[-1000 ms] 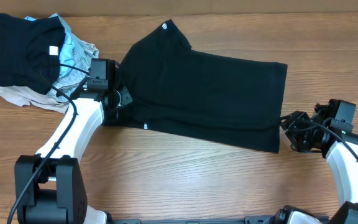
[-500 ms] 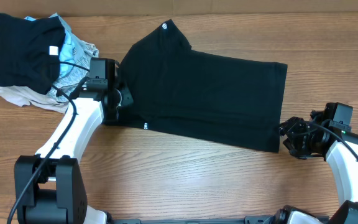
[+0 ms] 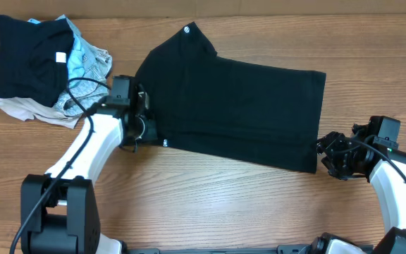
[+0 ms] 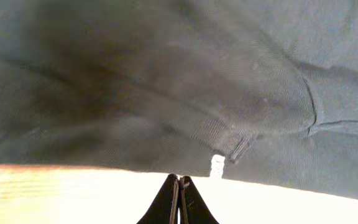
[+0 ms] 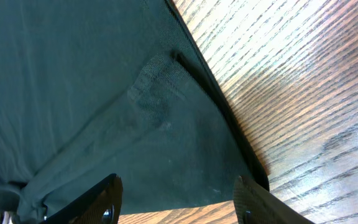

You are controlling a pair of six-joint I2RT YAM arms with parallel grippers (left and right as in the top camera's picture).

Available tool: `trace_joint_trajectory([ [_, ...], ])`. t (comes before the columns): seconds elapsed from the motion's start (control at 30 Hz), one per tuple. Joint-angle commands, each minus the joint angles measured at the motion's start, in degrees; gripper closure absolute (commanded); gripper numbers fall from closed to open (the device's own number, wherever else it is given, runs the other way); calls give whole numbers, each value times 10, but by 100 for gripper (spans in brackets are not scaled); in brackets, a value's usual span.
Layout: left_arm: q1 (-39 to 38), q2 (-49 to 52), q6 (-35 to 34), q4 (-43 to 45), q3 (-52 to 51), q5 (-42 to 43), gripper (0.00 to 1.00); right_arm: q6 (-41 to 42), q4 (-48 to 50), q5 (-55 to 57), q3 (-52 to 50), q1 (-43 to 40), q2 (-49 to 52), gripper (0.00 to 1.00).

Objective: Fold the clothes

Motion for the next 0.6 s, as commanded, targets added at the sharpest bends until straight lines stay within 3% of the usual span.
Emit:
trace_joint_trajectory([
  [0.0,-8,3,15,44,-34,7,96,-4,4,-2,12,3,1,39],
  [0.27,-8,3,-13,166,-89,7,94,-4,4,-2,12,3,1,39],
  [0.47,-7,3,-72,372,-72,7,96,-4,3,-3,12,3,1,39],
  [0.57,-3,3,-84,361,-12,16,96,-4,-5,-2,12,3,1,39],
])
